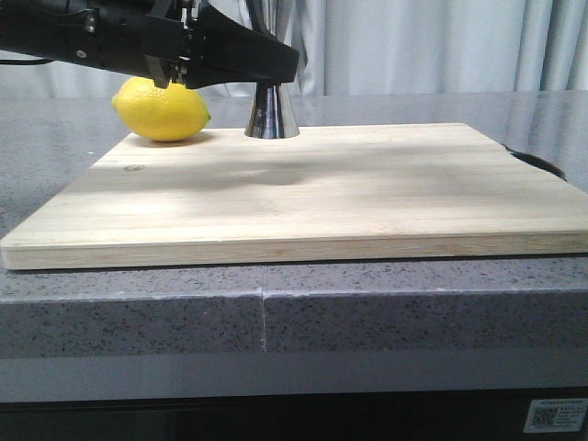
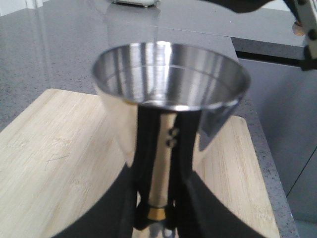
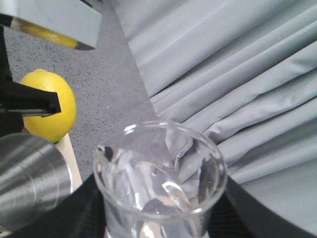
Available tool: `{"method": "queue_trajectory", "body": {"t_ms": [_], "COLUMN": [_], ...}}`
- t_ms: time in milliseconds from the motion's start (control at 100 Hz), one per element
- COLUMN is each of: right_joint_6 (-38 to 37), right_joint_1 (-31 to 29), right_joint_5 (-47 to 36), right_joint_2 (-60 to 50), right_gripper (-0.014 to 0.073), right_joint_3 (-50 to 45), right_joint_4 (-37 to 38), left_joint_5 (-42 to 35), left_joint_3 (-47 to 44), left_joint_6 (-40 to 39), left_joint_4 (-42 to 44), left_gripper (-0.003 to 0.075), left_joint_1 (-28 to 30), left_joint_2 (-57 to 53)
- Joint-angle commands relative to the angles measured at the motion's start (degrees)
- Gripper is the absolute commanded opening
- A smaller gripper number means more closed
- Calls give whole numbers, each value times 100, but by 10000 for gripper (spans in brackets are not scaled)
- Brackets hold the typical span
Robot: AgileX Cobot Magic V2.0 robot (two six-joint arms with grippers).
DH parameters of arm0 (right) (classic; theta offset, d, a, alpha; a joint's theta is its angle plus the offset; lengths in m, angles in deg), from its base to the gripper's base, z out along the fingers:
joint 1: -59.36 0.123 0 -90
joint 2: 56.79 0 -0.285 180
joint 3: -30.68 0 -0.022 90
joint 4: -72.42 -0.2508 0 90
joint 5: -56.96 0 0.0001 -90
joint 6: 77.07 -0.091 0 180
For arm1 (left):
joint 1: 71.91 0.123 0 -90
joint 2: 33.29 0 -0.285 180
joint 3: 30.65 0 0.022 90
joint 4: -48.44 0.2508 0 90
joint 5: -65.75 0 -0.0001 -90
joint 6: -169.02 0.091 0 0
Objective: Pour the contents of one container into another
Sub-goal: 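Tilt the beaker with the right gripper, pouring liquid into the jigger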
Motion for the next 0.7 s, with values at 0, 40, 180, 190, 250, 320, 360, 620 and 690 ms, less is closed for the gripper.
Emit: {"method": "queue_trajectory", "body": {"t_ms": [0,40,180,190,250,320,360,620,690], "right_joint_6": [19,19,19,19,19,19,19,19,19], "right_joint_1": [6,6,6,6,6,6,6,6,6], "right_joint_5": [-273,-273,-262,-262,-250,-250,-250,-228,-228], "right_joint_2": [-239,-239,-239,-239,-239,-239,-239,-239,-239], "right_gripper": [216,216,216,216,216,216,216,216,216], "right_joint_3": [224,224,224,224,224,224,224,224,224], "right_joint_4": [124,161,265,265,292,329,392,526,562], "left_joint_5": [627,627,627,627,627,627,627,627,627], "left_joint_3": [168,168,168,168,168,168,168,168,168], "left_joint_6": [-12,-12,-12,-12,-12,-12,-12,-12,-12], "left_joint_4": [-409,-409,-409,-409,-409,-409,-409,-409,-409], "left_gripper": [-19,-19,-19,-19,-19,-19,-19,-19,-19], "left_joint_1": [-54,-54,-54,-54,-54,-54,-54,-54,-54], "left_joint_2": [-315,-315,-315,-315,-315,-315,-315,-315,-315]}}
